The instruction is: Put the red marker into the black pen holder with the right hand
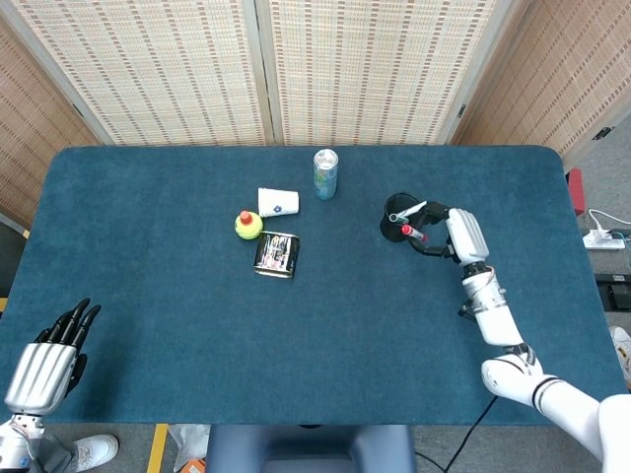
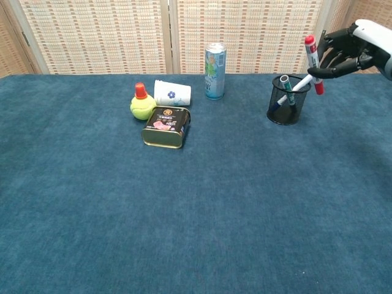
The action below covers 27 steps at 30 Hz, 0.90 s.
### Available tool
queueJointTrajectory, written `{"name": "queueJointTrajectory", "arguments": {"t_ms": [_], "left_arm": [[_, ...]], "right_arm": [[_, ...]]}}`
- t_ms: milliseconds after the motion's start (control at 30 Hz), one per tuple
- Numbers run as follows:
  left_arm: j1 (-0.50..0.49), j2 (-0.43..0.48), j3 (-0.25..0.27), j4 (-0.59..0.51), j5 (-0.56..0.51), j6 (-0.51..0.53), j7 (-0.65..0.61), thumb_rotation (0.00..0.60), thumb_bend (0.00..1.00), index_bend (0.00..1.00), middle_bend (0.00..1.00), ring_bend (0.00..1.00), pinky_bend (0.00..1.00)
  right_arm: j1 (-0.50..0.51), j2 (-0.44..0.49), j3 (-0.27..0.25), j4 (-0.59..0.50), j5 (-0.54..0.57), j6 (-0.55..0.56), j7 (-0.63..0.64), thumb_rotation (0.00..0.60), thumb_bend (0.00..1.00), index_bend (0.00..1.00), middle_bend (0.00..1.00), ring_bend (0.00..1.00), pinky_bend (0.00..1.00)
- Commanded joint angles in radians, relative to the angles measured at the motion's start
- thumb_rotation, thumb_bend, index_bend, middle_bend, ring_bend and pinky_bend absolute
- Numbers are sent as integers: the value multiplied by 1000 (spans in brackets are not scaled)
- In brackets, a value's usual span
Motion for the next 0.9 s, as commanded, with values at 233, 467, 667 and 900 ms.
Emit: {"name": "queueJointTrajectory", "arguments": {"t_ms": [233, 467, 667, 900], "left_arm": [[2, -16, -6, 11, 5, 17, 17, 600, 456, 74, 0, 135, 392], [-5, -26, -20, 17, -23, 3, 30, 600, 455, 74, 0, 135, 394], [-8, -32, -36, 17, -58, -2, 43, 600, 455, 74, 0, 135, 395], [-18, -47, -42, 22, -87, -25, 83, 600, 455, 74, 0, 135, 396]], "right_arm": [[100, -74, 18, 167, 2, -100, 159, 600, 217, 666, 437, 440, 437], [164, -125, 8, 271, -22, -136, 244, 600, 218, 666, 437, 441, 436], [217, -176, 4, 403, -20, -183, 292, 600, 217, 666, 437, 440, 436], [253, -200, -15, 506, -35, -213, 364, 600, 217, 666, 437, 441, 437]]}}
